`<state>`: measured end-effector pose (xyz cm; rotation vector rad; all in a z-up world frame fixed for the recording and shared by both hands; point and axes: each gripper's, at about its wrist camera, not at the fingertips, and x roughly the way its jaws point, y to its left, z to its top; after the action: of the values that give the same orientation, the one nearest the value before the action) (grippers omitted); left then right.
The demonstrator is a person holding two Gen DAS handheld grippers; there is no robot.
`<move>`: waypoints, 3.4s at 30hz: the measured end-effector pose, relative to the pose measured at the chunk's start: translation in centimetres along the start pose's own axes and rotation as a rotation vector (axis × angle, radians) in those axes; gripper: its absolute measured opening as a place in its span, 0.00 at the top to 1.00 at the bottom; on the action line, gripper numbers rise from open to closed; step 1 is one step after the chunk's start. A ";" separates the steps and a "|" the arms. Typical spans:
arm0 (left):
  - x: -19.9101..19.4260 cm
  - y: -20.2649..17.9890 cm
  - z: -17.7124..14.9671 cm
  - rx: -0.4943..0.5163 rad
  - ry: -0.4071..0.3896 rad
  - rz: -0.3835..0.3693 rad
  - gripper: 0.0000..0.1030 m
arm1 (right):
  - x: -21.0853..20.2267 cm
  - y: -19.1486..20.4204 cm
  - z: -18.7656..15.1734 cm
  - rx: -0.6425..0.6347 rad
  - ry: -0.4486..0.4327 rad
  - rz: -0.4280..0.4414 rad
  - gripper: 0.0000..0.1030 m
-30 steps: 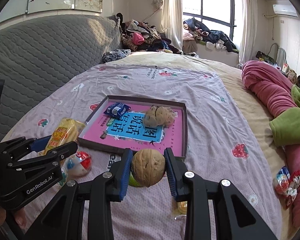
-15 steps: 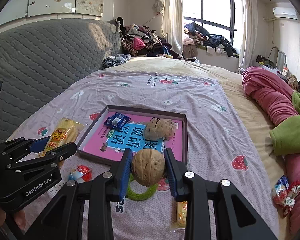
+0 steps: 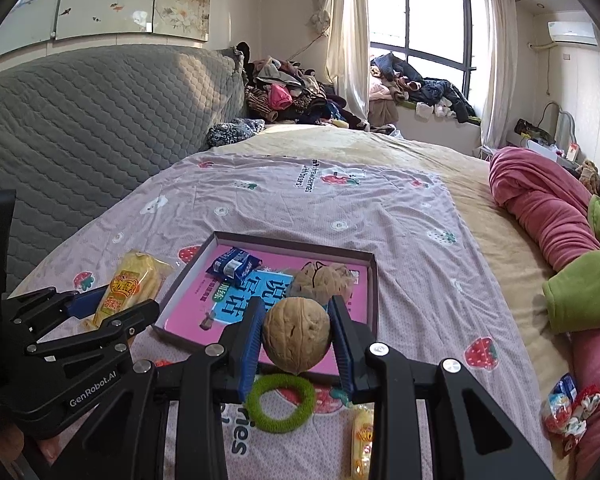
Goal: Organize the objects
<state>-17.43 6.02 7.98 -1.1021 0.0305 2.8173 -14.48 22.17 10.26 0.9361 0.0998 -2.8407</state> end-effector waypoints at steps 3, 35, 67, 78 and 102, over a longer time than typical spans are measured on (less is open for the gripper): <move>0.7 0.1 0.5 0.005 0.000 0.004 0.60 | 0.6 0.0 0.5 -0.003 -0.002 0.000 0.68; 11.7 2.7 4.9 0.004 0.019 -0.028 0.60 | 10.2 -2.8 3.0 0.060 -0.044 -0.040 0.68; 18.5 2.8 0.5 0.033 0.226 -0.052 0.60 | 18.1 -2.8 -2.4 0.017 0.182 -0.024 0.68; 19.2 2.8 0.2 0.048 0.257 -0.045 0.60 | 20.0 -3.2 -3.5 0.020 0.254 -0.038 0.68; 19.8 2.8 0.0 0.064 0.293 -0.013 0.46 | 21.3 -3.4 -4.3 0.023 0.301 -0.051 0.68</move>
<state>-32.15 5.20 -5.52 -1.4815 0.1377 2.5987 -29.36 23.40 -5.84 1.3790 0.1267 -2.7287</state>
